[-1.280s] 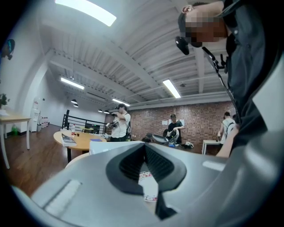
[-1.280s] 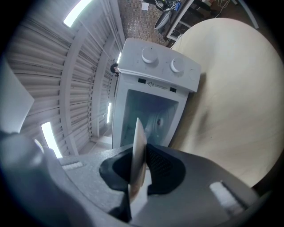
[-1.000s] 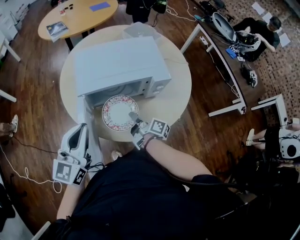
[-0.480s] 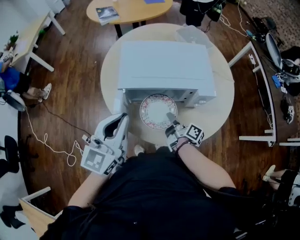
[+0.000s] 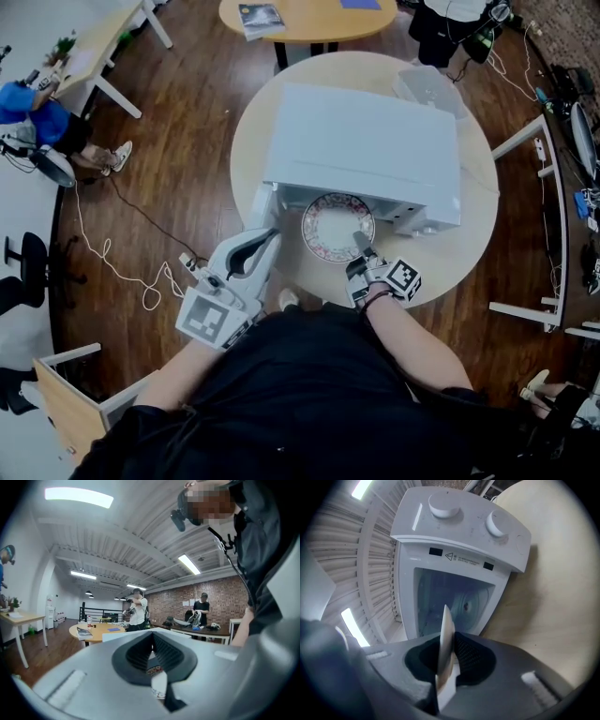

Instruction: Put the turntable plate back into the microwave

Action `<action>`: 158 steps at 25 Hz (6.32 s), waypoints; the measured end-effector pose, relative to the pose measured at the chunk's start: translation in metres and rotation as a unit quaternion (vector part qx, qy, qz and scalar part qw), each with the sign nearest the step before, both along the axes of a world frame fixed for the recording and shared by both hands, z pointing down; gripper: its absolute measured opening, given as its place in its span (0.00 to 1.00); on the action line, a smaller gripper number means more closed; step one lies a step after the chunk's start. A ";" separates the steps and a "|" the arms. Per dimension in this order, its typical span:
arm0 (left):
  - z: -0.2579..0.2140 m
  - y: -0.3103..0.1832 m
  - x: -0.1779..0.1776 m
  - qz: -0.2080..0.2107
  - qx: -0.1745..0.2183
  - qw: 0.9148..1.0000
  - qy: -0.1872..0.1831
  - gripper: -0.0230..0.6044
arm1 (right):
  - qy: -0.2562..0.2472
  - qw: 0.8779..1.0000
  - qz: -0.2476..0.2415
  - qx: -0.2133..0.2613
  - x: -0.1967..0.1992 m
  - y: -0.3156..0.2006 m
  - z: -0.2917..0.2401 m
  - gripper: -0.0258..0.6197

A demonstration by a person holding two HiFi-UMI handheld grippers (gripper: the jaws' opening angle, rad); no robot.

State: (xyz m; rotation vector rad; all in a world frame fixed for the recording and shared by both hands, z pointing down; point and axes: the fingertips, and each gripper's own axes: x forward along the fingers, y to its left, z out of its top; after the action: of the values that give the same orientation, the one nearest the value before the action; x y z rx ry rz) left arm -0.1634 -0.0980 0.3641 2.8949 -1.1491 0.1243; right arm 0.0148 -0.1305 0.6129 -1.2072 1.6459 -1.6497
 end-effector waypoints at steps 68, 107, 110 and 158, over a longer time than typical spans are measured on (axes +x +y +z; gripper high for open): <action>0.014 -0.037 -0.011 -0.036 -0.044 0.998 -0.022 0.04 | -0.003 0.999 0.033 0.003 -0.002 -0.061 0.008 0.09; 0.021 -0.037 -0.035 -0.052 -0.064 0.996 -0.021 0.04 | 0.025 0.997 0.071 -0.003 -0.002 -0.089 0.023 0.09; 0.021 -0.040 -0.028 -0.052 -0.065 0.996 -0.017 0.04 | 0.029 0.997 0.073 -0.005 0.005 -0.092 0.022 0.09; 0.041 -0.046 -0.023 -0.043 -0.095 0.995 -0.005 0.04 | 0.026 0.992 0.122 -0.033 0.014 -0.129 0.046 0.09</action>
State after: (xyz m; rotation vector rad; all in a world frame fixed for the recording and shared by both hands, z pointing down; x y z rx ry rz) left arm -0.1860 -0.1437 0.4049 2.6789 -1.1922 0.2334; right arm 0.0292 -0.2599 0.6586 -1.4339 1.4189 -1.5413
